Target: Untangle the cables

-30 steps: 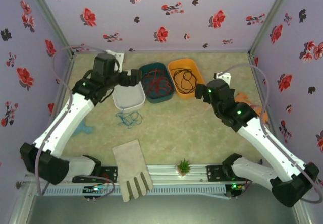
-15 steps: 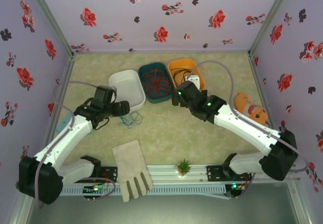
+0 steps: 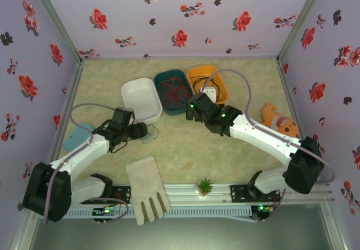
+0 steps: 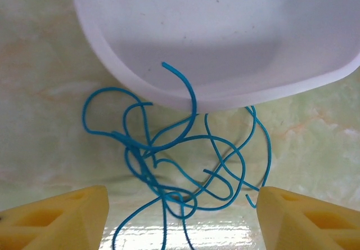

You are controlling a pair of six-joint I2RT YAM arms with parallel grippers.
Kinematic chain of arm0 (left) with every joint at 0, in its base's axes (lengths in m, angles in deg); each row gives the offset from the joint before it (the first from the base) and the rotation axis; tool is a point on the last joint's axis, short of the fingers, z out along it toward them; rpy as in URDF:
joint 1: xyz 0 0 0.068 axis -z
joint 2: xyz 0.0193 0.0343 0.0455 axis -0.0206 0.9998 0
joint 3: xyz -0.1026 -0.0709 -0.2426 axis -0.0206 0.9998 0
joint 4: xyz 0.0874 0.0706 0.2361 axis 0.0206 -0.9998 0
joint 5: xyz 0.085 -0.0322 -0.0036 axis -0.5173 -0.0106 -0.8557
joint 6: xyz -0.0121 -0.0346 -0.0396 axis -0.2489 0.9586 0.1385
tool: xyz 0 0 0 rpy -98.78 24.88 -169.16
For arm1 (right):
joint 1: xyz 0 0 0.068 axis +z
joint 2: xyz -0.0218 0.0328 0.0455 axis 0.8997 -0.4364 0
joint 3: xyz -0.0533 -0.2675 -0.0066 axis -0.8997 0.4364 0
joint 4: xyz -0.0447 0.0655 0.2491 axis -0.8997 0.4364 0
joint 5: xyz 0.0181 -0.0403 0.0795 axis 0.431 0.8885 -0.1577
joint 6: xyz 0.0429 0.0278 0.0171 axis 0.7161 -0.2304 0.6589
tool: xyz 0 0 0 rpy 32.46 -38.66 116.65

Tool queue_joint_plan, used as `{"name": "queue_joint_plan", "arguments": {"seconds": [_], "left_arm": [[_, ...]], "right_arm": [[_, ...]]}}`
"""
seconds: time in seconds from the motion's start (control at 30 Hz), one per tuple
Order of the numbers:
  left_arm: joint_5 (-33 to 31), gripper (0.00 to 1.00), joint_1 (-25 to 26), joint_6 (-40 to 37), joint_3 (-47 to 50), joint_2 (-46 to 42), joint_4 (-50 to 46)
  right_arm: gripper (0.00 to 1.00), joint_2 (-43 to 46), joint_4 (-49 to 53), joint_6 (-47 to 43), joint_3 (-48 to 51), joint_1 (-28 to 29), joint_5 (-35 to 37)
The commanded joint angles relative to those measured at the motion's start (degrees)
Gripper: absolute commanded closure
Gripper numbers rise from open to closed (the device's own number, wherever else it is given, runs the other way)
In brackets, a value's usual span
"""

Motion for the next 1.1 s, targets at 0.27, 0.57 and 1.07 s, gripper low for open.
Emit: {"name": "queue_joint_plan", "arguments": {"seconds": [0.27,0.57,1.07], "left_arm": [[0.7,1.00,7.3,0.9,-1.0,8.3,8.1],[1.3,1.00,18.3,3.2,-8.5,9.9,6.6],[1.1,1.00,24.5,4.4,-16.4,13.7,8.8]], "right_arm": [[0.01,2.2,-1.6,4.4,1.4,0.3,6.9],[0.01,3.2,6.8,6.2,0.8,-0.6,9.9],[0.03,11.7,3.7,10.4,12.4,-4.2,-7.8]]}}
